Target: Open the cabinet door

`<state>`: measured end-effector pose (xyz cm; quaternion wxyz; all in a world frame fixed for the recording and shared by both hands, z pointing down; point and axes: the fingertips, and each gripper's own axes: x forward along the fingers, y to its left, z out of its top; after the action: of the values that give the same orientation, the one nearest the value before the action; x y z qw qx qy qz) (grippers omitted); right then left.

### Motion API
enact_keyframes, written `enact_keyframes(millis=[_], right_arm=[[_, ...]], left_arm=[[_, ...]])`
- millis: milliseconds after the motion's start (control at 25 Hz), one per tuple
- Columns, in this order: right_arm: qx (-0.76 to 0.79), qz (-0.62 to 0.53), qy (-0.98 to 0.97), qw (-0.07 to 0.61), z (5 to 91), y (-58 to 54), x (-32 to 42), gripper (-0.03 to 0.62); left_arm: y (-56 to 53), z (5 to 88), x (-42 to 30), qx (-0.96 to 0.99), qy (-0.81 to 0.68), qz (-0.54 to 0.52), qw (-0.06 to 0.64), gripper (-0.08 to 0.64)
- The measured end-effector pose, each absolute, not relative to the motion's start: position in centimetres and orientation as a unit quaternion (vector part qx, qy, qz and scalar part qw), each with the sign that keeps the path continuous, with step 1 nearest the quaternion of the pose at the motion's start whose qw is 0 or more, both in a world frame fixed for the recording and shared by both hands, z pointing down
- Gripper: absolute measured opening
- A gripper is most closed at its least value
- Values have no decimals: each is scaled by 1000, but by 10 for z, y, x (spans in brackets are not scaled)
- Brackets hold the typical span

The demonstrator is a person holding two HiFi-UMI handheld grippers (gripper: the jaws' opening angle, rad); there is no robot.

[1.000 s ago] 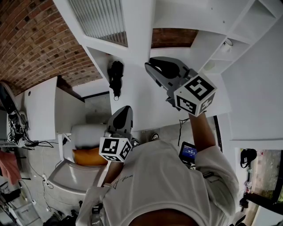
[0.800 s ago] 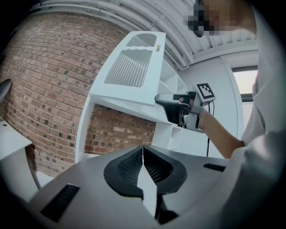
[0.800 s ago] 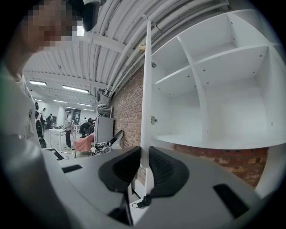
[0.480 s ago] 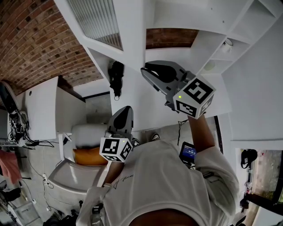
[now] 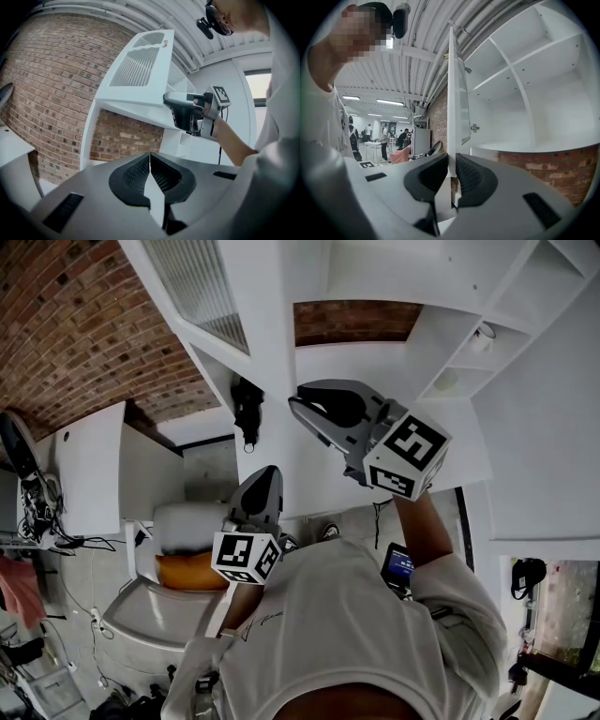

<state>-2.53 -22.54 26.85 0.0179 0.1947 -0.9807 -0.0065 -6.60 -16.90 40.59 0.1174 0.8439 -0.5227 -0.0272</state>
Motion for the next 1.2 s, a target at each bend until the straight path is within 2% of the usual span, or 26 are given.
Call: enact_keyframes(millis=[1200], right_arm=[[139, -11, -990, -9, 268, -183, -67, 56]], left_arm=[[-140, 406, -94, 823, -556, -29, 114, 17]])
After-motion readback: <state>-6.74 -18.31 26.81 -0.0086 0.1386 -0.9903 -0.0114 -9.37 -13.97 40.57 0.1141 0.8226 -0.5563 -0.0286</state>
